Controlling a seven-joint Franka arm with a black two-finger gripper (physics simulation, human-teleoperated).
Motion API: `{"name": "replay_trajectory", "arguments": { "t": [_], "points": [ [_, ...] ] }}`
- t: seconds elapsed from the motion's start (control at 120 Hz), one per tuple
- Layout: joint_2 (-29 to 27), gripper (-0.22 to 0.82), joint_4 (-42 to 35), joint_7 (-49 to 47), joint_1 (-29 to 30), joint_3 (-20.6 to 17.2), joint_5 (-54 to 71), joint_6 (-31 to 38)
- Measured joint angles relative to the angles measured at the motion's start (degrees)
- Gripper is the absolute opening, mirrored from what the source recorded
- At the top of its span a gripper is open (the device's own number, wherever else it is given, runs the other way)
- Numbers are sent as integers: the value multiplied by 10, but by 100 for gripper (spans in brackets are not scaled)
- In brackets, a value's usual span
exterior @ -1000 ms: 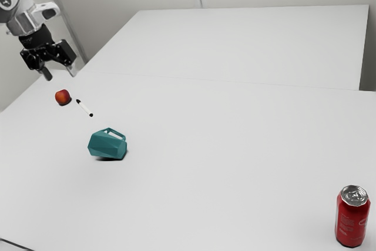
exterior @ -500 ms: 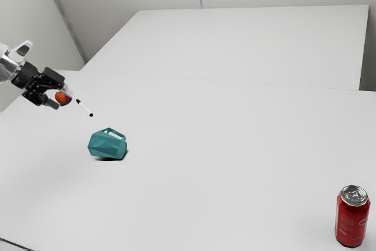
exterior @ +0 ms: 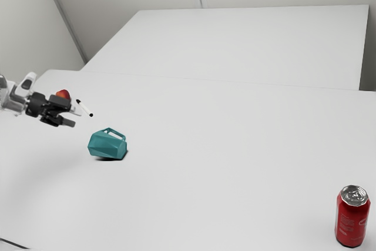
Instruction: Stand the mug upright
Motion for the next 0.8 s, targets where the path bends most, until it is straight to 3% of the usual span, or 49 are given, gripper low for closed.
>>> {"name": "replay_trajectory", "arguments": {
  "t": [0.383, 0.8],
  "points": [
    [48, 58, 4, 66, -3, 0, -9, -4],
    [98, 58, 27, 76, -3, 0, -6, -29]
  ]
}}
